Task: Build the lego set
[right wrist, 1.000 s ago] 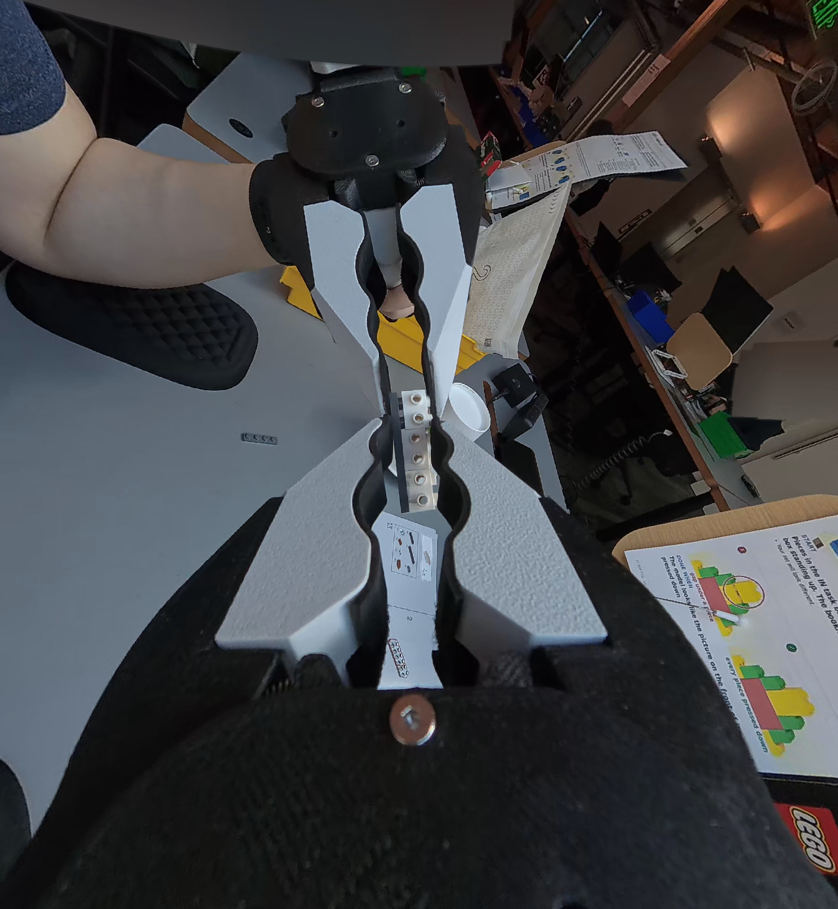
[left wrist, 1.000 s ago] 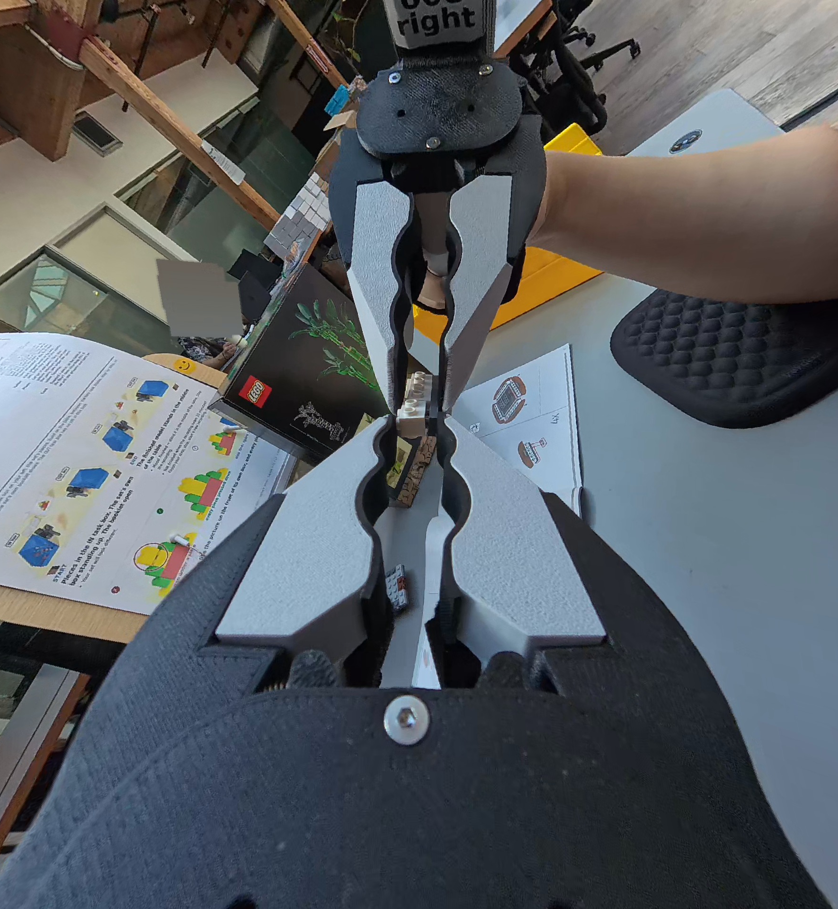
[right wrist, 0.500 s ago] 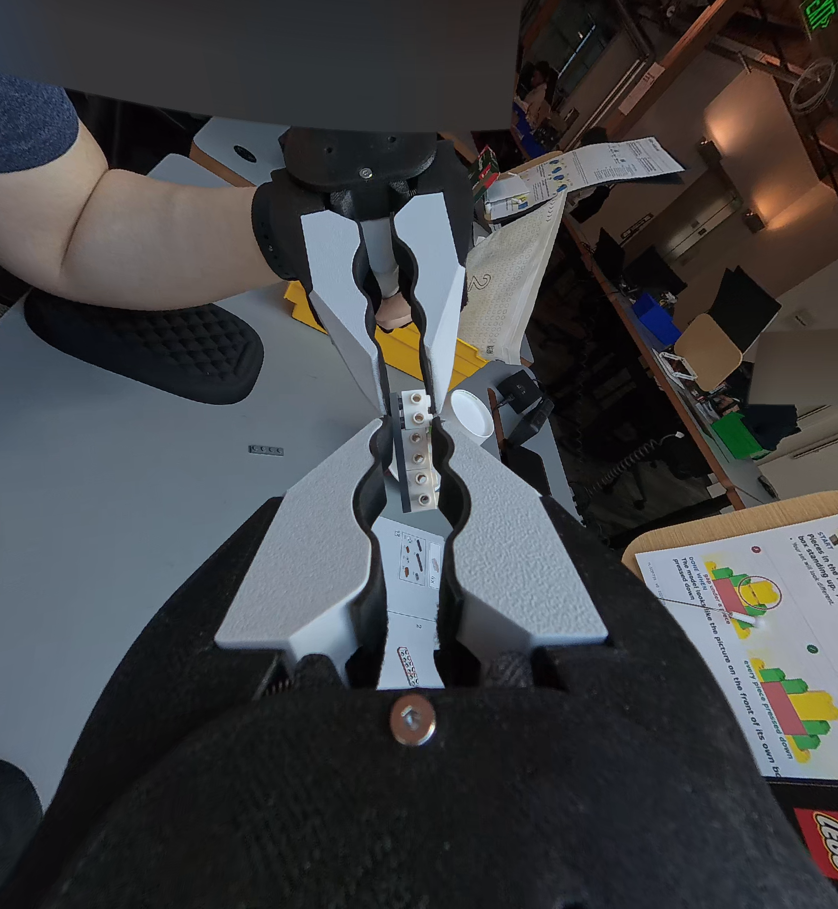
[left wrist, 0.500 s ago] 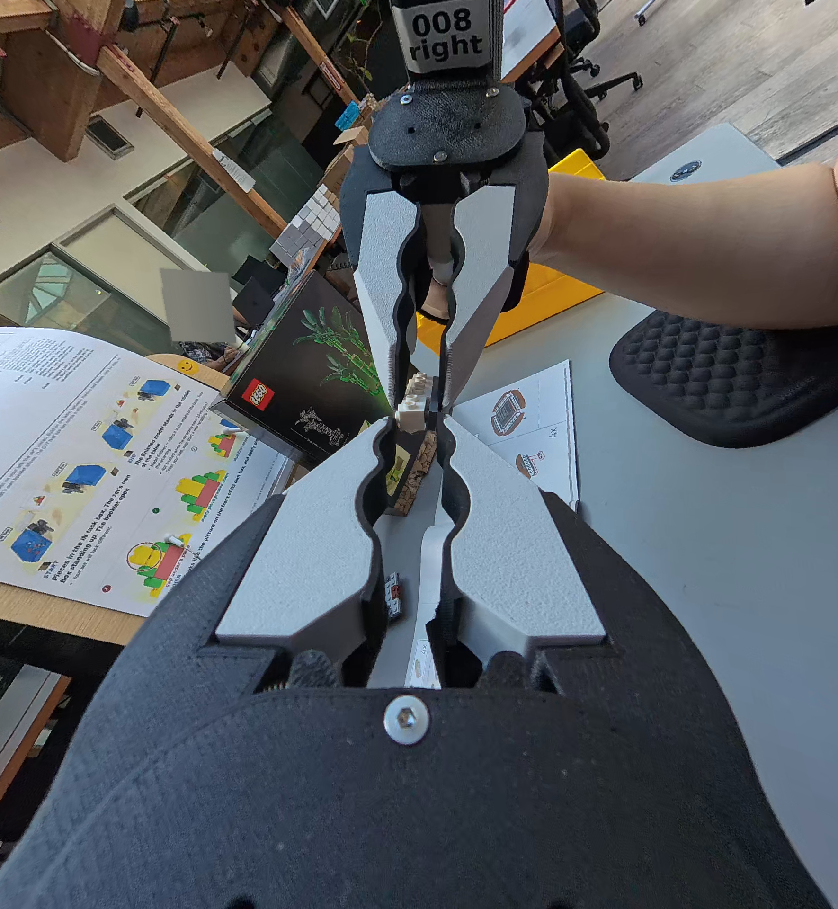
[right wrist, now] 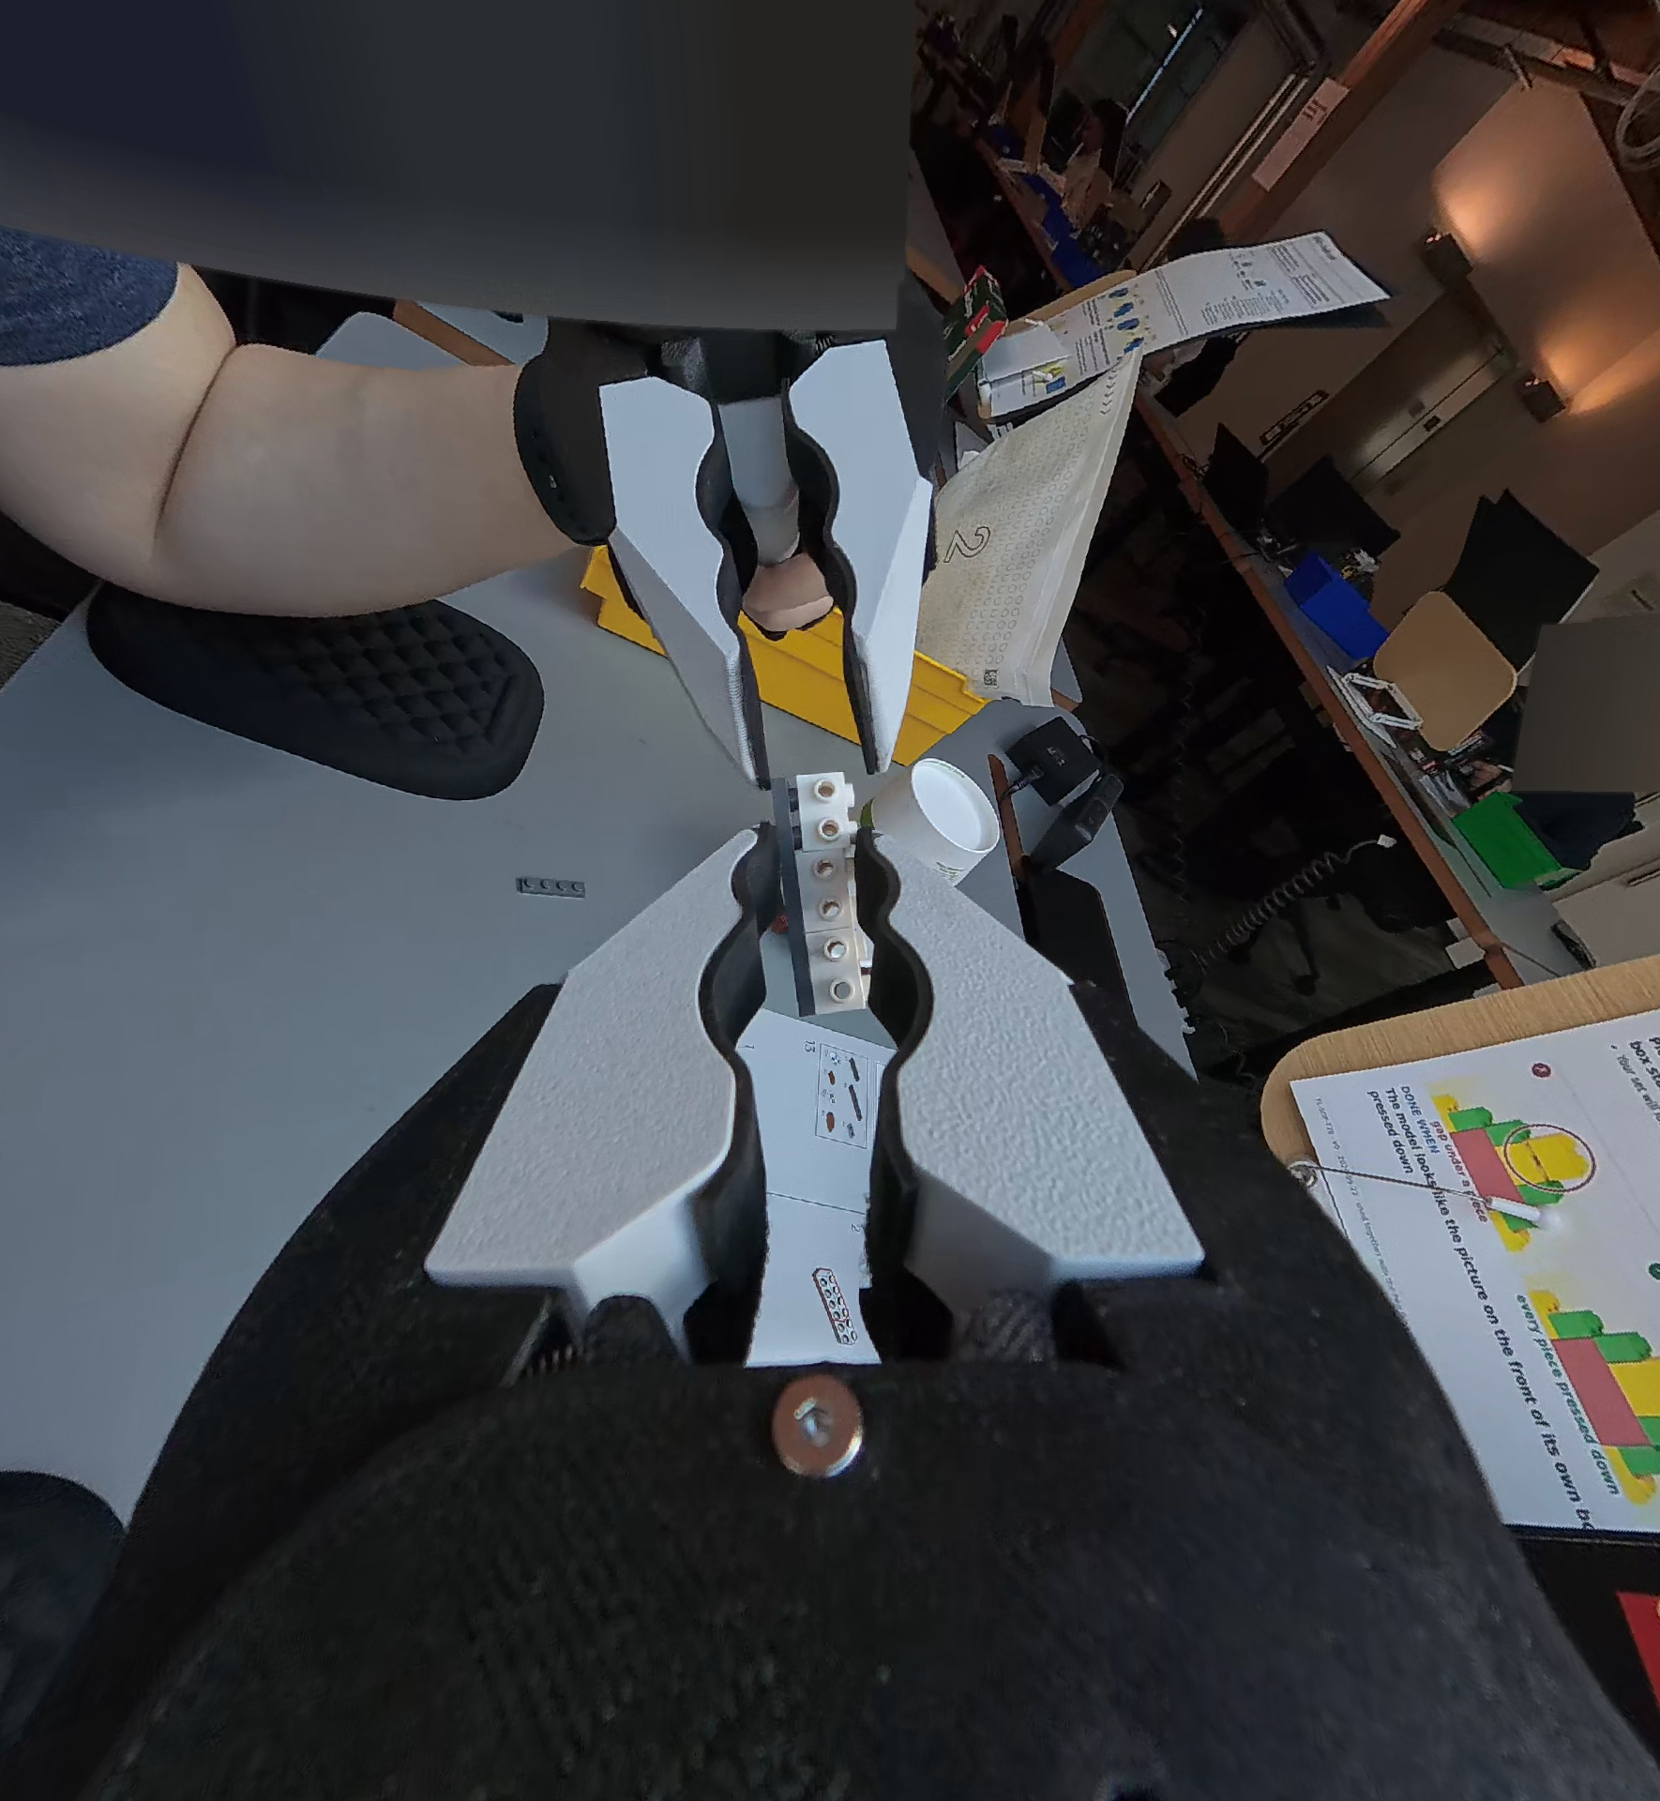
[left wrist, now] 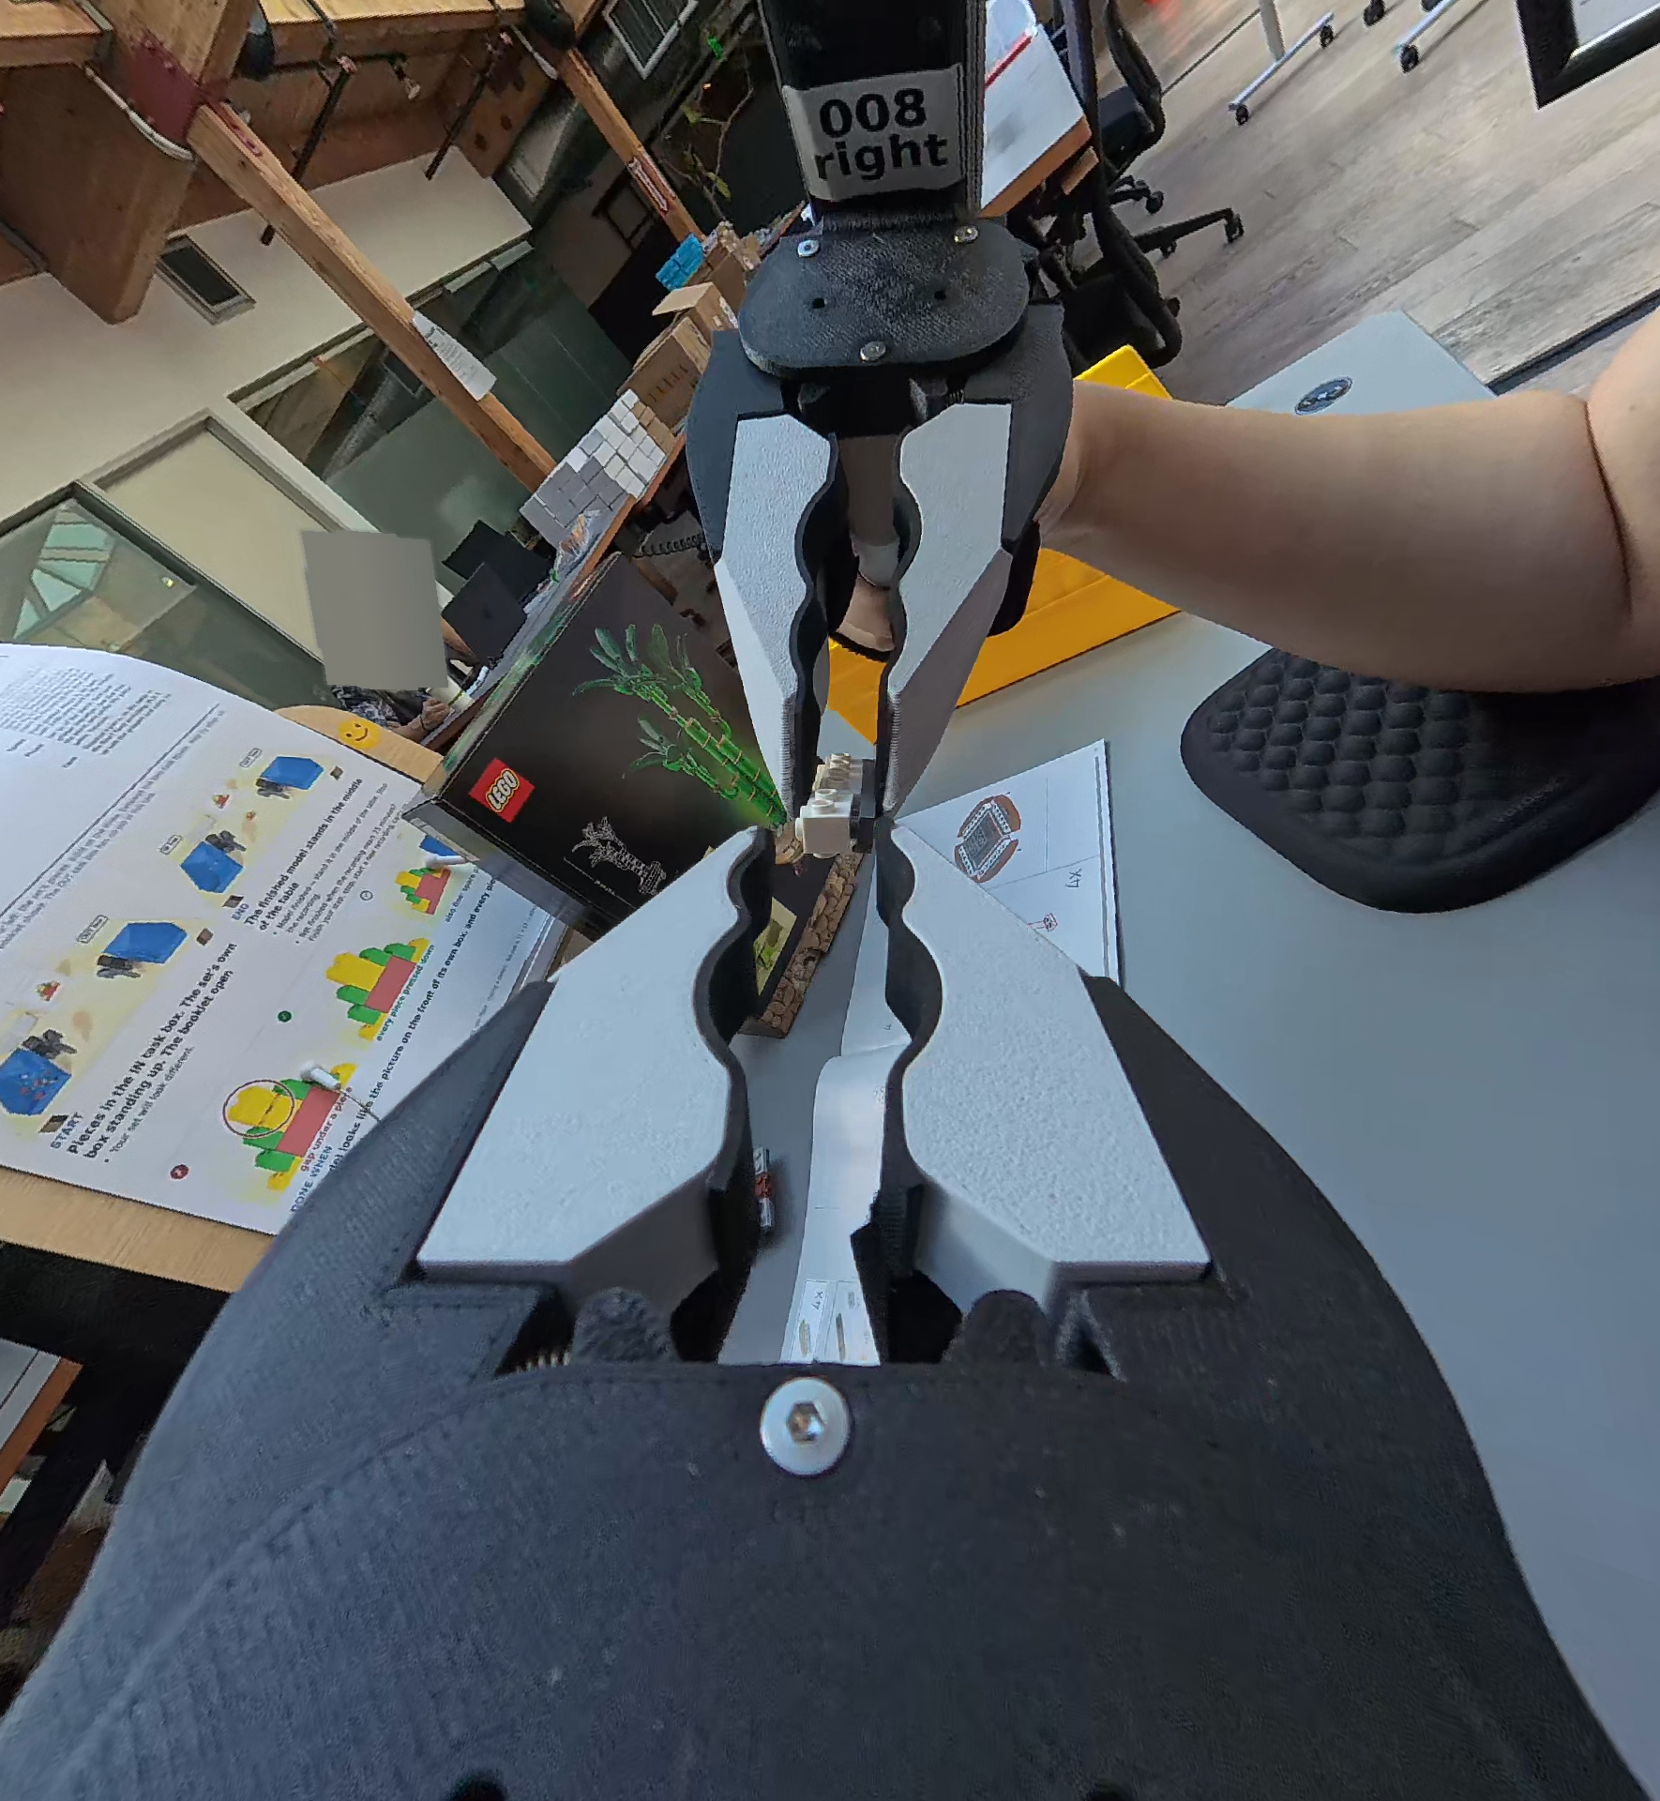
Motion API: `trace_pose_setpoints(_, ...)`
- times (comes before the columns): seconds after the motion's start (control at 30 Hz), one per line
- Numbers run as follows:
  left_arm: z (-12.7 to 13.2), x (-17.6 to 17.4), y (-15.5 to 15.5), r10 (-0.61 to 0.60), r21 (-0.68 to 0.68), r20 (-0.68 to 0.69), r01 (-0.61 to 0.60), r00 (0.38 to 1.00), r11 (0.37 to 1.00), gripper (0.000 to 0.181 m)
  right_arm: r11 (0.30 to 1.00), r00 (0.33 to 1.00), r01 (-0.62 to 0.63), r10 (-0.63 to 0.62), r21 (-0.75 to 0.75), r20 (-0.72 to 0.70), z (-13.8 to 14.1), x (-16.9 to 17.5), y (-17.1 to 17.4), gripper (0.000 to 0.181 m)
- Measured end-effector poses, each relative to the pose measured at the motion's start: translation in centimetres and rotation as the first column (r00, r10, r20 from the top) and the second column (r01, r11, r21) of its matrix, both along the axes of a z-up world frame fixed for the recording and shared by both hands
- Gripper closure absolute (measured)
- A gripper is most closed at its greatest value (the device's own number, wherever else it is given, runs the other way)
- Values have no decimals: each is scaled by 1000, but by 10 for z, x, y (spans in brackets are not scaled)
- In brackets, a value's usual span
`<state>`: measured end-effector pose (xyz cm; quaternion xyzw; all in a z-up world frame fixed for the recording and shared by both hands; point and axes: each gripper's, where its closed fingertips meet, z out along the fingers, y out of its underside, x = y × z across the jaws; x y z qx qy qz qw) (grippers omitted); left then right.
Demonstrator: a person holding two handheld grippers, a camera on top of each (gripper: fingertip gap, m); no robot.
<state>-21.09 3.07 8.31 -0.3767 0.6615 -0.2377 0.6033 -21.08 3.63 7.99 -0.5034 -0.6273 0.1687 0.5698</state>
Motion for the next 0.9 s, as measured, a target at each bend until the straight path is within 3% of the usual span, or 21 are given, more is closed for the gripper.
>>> trace_pose_setpoints(0.43, -2, 4, -1, -2, -2, -10, 2, 1000, 1000, 160, 1000, 1000, -5, 5, -1, 15, -2, -4, -2, 167)
trace_pose_setpoints(0.9, -6, 6, -1, -8, 18, -16, 8, 1000, 1000, 169, 1000, 1000, 5, -5, -7, 16, -3, -3, 0, 168)
